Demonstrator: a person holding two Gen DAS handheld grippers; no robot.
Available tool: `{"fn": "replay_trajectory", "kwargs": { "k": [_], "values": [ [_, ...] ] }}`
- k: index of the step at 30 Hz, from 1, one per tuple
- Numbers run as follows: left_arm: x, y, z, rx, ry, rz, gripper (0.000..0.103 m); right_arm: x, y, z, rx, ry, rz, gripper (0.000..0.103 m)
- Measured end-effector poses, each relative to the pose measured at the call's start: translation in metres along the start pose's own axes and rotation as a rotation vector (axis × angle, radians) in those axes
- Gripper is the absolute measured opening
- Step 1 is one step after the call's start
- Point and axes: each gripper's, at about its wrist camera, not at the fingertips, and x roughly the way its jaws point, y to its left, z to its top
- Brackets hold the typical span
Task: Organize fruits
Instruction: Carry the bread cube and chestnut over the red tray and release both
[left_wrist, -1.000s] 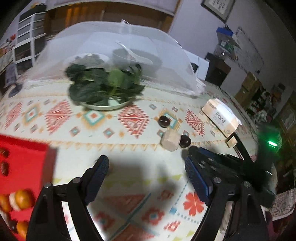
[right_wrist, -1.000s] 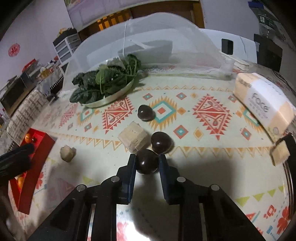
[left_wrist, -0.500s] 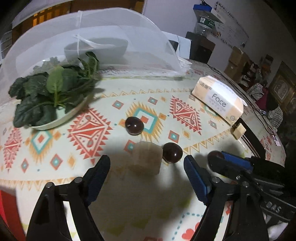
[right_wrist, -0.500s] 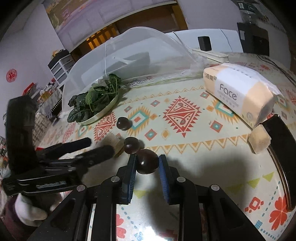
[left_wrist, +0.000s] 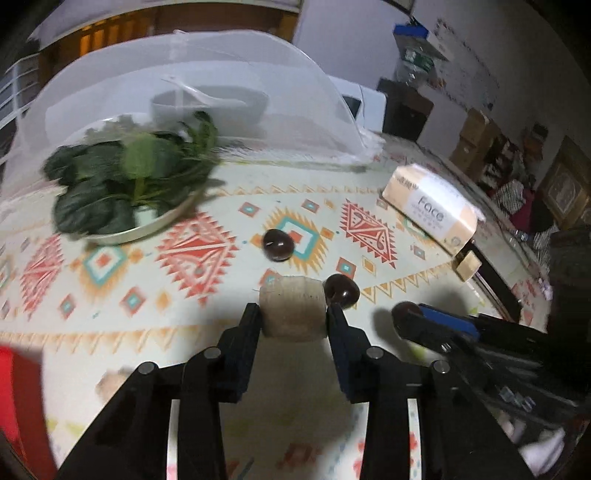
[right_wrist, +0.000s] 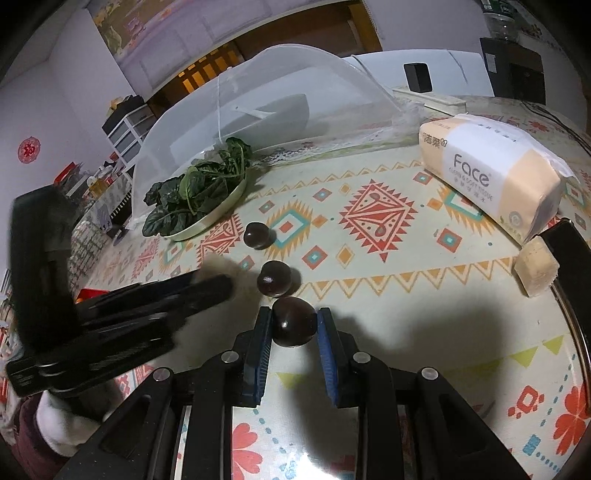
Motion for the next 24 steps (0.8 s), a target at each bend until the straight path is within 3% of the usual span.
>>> {"fn": "replay_trajectory", "kwargs": {
  "k": [5,11,19,24],
  "values": [
    [-0.057,0.027,-0.018,-0.097,-0.070,0.015,0.036,-0.002,0.008,-0.003,-0.020,-0.013,0.020,0.026],
    [-0.135,0.080,-0.056,-0.207,-0.161,0.125,0.036,-0.007,0.039,-0.005,-0.065,-0.015,0.083,0.026],
    [-0.214,0.173,-0.116,-0.397,-0.250,0.293,0.036,-0.007,0.132,-0.011,-0.175,0.034,0.208,0.026],
    [-0.232,0.215,-0.145,-0.489,-0.255,0.342,0.036,0.009,0.204,-0.019,-0.264,0.089,0.279,0.026]
  ]
}}
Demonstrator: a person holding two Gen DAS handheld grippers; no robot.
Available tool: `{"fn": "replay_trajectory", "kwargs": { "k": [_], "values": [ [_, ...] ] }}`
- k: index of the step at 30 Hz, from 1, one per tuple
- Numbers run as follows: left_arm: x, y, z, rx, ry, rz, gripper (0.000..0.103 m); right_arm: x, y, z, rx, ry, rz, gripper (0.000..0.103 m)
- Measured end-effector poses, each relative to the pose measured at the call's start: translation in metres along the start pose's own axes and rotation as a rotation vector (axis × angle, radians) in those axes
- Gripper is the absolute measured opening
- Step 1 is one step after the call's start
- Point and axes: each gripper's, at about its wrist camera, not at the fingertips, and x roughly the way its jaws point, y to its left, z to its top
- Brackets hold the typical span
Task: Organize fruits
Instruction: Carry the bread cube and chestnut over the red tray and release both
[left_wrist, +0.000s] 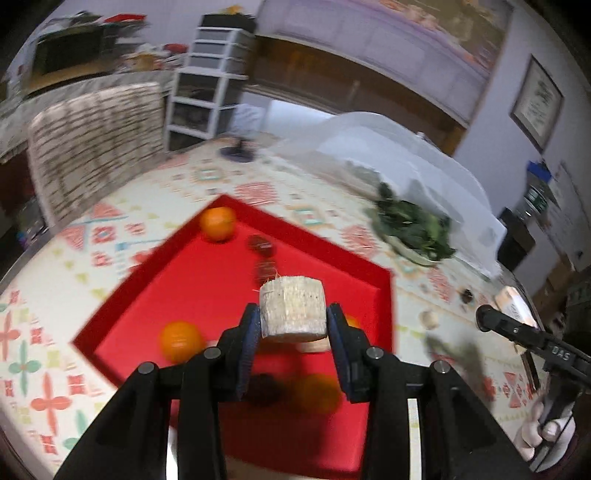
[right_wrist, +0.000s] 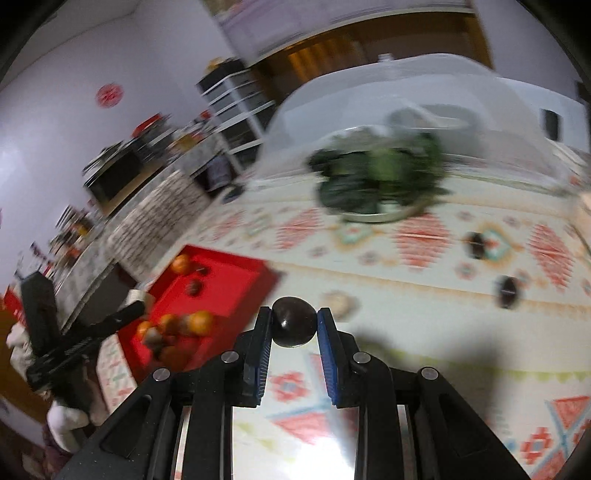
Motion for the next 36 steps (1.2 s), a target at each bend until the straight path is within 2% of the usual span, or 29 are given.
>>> {"fn": "replay_trajectory", "kwargs": {
  "k": [7,12,14,17,20,22,24,29,33,36],
  "values": [
    [0.000,0.043,-0.002,-0.049,0.008,0.035,0.036,0.071,0.065,0.002,-0.089,0.110,0.030,0.026],
    [-0.006,0.056,0.002,-0.077,-0.007,0.020,0.036,0.112,0.082,0.003,-0.107,0.162,0.015,0.027],
    [-0.009,0.057,0.003,-0.079,-0.012,0.006,0.039,0.126,0.087,0.005,-0.117,0.176,0.001,0.027],
    [-0.013,0.058,0.004,-0.083,-0.016,-0.009,0.052,0.137,0.091,0.007,-0.118,0.180,-0.008,0.027],
    [-0.018,0.056,0.005,-0.094,-0.024,-0.035,0.060,0.138,0.091,0.012,-0.095,0.177,0.003,0.030],
    [-0.020,0.055,0.006,-0.099,-0.027,-0.049,0.064,0.133,0.090,0.015,-0.089,0.157,0.005,0.046],
    [-0.023,0.052,0.007,-0.102,-0.031,-0.059,0.065,0.124,0.091,0.018,-0.088,0.135,0.001,0.052],
    [-0.028,0.040,0.007,-0.092,-0.035,-0.081,0.069,0.097,0.075,0.025,-0.054,0.086,-0.006,0.055],
    [-0.032,0.026,0.008,-0.076,-0.032,-0.099,0.072,0.075,0.058,0.021,-0.031,0.063,-0.022,0.060],
    [-0.036,0.010,0.007,-0.050,-0.025,-0.117,0.073,0.060,0.039,0.015,-0.005,0.055,-0.037,0.061]
  ]
}}
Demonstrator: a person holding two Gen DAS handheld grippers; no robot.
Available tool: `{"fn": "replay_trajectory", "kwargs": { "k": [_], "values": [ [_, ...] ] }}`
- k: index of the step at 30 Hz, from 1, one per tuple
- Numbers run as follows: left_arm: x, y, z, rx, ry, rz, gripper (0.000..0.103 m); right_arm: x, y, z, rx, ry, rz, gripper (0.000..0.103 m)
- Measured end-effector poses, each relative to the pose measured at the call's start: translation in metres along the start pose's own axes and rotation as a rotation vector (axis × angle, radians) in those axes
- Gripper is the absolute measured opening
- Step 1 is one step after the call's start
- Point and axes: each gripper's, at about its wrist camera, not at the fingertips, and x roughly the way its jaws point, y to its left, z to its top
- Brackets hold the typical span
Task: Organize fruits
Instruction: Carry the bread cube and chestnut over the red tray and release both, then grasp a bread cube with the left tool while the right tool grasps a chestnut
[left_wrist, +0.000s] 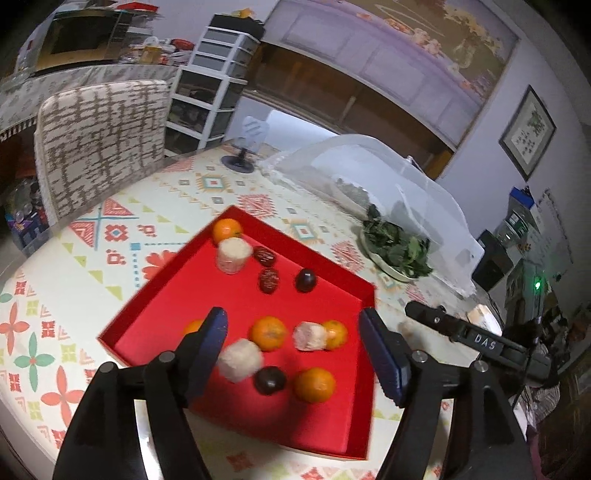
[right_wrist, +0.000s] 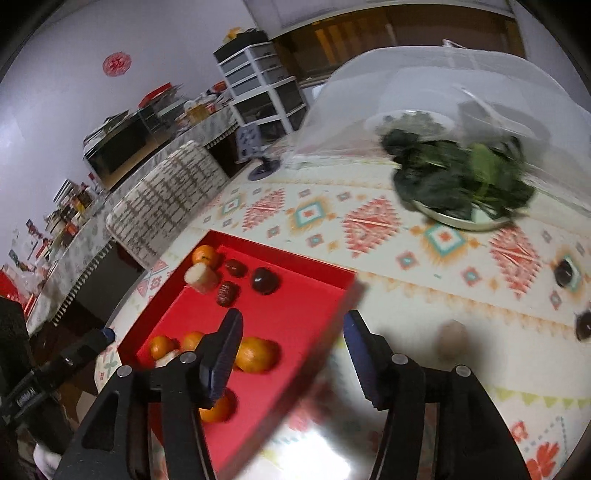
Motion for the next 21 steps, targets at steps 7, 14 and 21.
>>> {"fn": "replay_trajectory", "kwargs": {
  "k": [7,14,21],
  "values": [
    [0.006,-0.055,-0.011,0.097,0.031,-0.059,0.078,-0.061,-0.073,-0.024,0.075,-0.051,-0.096,0.061],
    [0.036,-0.109,-0.033,0.179,0.114,-0.112,0.079,-0.156,-0.178,-0.061,0.219,-0.164,-0.282,0.062],
    [0.072,-0.150,-0.054,0.232,0.201,-0.138,0.079,-0.223,-0.277,-0.091,0.430,-0.231,-0.408,0.062]
  ]
}}
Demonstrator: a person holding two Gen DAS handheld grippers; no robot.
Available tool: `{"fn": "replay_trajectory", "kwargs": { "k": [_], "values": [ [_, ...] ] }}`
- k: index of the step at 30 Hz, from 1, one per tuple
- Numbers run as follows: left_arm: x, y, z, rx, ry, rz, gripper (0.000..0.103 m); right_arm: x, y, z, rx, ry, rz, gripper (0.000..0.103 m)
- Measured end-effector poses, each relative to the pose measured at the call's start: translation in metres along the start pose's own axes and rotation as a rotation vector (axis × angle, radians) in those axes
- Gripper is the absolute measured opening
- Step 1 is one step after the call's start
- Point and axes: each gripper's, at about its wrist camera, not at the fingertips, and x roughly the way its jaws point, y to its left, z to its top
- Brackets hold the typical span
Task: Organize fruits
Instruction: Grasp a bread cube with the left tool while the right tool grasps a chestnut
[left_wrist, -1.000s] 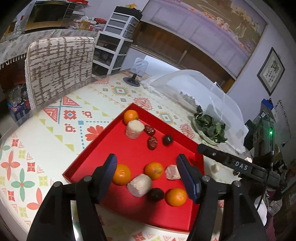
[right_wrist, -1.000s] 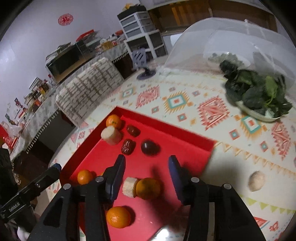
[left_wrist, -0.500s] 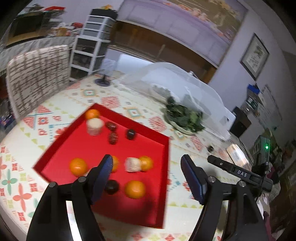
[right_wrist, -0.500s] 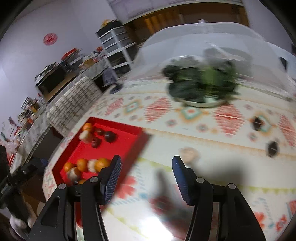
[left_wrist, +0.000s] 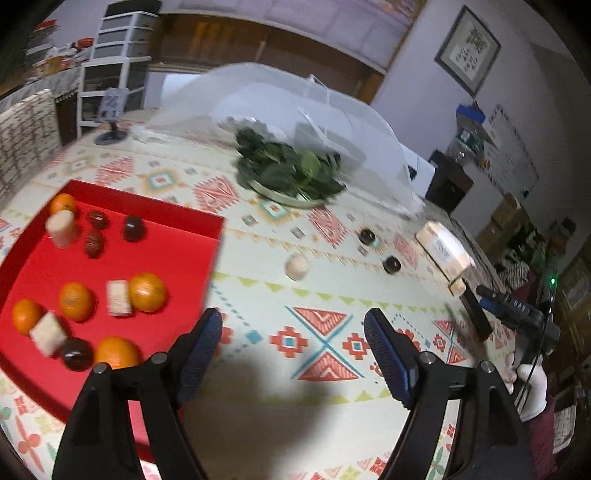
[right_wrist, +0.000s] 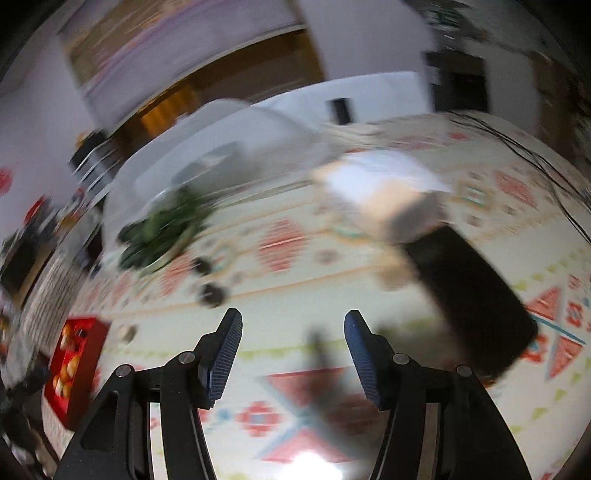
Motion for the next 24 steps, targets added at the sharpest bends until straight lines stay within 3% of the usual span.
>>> {"fn": "replay_trajectory", "kwargs": {
  "k": [4,10,17,24],
  "values": [
    [0.019,-0.017,0.001,0.049,0.029,0.028,0.079,0.020,0.003,0.003,0.016,0.039,0.060,0.062],
    [0.048,-0.034,0.008,0.147,0.057,0.089,0.079,0.070,0.080,0.000,-0.115,0.121,0.169,0.062],
    [0.080,-0.044,0.022,0.244,0.075,0.124,0.079,0.124,0.134,-0.005,-0.256,0.174,0.109,0.062],
    [0.121,-0.050,0.031,0.285,0.104,0.136,0.079,0.131,0.131,-0.004,-0.256,0.177,0.128,0.062]
  ]
}}
